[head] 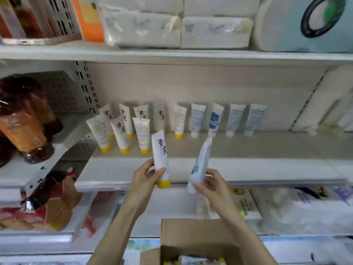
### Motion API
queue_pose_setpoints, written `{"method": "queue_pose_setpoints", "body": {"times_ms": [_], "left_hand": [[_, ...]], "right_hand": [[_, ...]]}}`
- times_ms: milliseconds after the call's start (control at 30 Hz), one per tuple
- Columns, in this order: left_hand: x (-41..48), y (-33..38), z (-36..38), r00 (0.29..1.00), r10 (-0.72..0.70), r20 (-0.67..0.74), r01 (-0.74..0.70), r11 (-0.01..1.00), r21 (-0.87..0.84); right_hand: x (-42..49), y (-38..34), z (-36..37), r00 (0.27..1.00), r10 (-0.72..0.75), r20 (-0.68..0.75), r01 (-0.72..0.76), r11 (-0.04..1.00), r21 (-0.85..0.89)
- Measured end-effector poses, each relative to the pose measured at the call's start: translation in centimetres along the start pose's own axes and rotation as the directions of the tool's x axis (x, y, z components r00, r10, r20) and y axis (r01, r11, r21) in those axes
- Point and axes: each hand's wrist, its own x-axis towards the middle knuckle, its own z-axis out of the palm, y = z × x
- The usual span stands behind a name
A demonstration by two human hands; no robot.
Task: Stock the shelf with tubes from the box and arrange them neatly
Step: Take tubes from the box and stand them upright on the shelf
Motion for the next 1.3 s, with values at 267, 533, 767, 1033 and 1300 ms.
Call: {"method": "queue_pose_setpoints", "body": {"times_ms": [267,533,767,1033,1300], "left_hand": [[6.5,-2.0,1.8,0.994,0.072,-0.085,-0.063,0.993,0.102],[10.7,-4.3,3.1,0.972,0.101,-0.211,-0.053,0.974,0.219],[12.3,-5.4,3.1,0.975,0.093,-0.201,-0.014,0.932,0.363],[12.9,-6.1,1.6,0.994,0.029,-0.102,0.032,0.83,0.557],[14.1,-6.3,2.3,0.967,0.073,-0.246,0.063,0.861,0.504]], "right_hand": [[5.6,2.3,-3.0,0.996,0.007,-0.086,-0.015,0.996,-0.092],[11.3,4.2,-3.9,0.985,-0.034,-0.169,0.003,0.984,-0.179],[15.7,4.6,-4.1,0.993,-0.056,-0.102,0.029,0.968,-0.249],[17.7,5.6,-4.0,0.988,-0.08,-0.135,0.05,0.976,-0.212],[18.7,6.1,-3.4,0.972,-0.109,-0.21,0.04,0.95,-0.309]]}}
